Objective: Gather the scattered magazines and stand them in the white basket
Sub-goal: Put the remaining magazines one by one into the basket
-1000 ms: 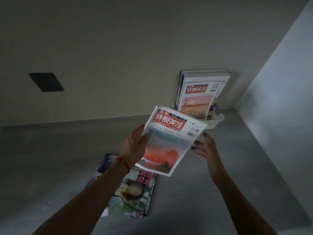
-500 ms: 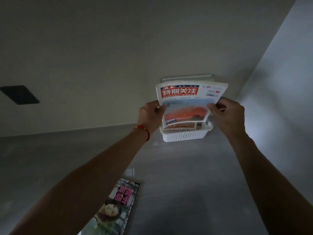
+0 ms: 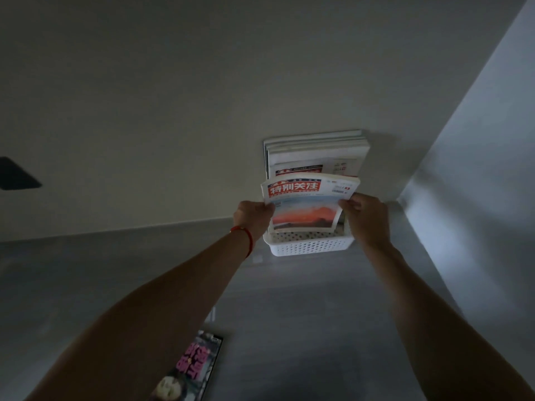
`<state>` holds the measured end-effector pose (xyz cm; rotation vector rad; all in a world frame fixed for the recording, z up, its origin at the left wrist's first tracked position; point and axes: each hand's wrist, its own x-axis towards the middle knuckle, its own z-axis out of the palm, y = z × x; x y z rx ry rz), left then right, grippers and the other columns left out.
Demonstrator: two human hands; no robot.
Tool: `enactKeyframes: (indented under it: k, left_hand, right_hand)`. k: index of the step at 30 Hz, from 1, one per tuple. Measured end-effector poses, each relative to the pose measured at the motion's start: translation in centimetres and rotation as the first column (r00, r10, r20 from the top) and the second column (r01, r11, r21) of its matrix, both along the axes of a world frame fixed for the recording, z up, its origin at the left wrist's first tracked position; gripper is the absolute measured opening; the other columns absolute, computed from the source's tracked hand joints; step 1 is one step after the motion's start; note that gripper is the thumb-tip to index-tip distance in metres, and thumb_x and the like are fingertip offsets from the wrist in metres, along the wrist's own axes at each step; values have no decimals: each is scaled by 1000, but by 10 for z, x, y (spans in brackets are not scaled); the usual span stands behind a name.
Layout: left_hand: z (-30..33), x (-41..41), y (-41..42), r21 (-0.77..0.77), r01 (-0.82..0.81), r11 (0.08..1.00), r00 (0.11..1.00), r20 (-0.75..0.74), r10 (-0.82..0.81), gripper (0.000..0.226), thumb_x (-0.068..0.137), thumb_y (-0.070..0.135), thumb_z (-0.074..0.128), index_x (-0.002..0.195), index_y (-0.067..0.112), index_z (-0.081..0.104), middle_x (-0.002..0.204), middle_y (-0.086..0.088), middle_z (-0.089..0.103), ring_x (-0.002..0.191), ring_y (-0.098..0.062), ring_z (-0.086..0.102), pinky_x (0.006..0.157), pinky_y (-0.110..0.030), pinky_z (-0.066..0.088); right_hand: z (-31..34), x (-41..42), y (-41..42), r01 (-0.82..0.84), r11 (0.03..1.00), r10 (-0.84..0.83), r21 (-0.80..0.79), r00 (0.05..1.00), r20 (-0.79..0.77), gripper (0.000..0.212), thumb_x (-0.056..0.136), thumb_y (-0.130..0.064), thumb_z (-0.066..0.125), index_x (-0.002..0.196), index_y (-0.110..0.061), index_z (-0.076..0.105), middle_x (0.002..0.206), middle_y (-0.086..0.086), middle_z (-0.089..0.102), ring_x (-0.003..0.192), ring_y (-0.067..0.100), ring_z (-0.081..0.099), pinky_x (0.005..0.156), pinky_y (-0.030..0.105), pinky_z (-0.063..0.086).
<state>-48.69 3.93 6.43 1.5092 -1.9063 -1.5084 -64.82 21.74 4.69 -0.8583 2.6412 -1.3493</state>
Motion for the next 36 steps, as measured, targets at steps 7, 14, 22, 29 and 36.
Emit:
enactKeyframes:
  k: [7,14,22,29,36]
  left_hand:
    - [-16,-7,0,23,69,997,997,-32,-68,15,83,21,63,86,16,77,81,-6,76,78,-24,71,73,-34,60]
    - [-9,-4,-1,29,138,990,981,-141,-133,36,79,-7,55,85,27,61,87,9,66,87,-19,65,74,-26,54]
    - [-25,126,1,-244,222,944,968,-58,-243,40,77,-8,55,103,18,69,111,-6,70,100,-19,66,85,-30,53]
    - [-77,302,8,-247,339,908,909,334,-249,40,77,4,54,112,17,68,126,-8,63,119,-29,58,100,-37,47]
    - [-114,394,33,-102,641,761,620,652,-436,69,83,54,55,146,52,27,165,14,-6,154,-17,-5,118,-64,7]
  right_hand:
    - [-16,-5,-10,20,1000,-19,-13,994,105,26,92,-20,66,117,-15,72,114,2,75,99,14,73,66,2,38]
    - [-13,0,-9,-195,980,199,-46,918,342,58,84,-34,77,132,-40,46,122,-18,67,113,8,63,85,36,59]
    - [-5,71,8,-137,982,146,-126,987,62,26,93,-12,61,117,-21,65,117,-6,65,98,10,68,68,5,48]
    - [-47,233,7,-484,870,472,96,873,124,18,97,-22,64,109,-13,73,101,0,74,88,12,70,80,33,56]
    - [-89,363,-19,-541,598,534,591,819,209,69,90,-59,52,149,-25,37,143,1,45,133,24,42,103,35,41]
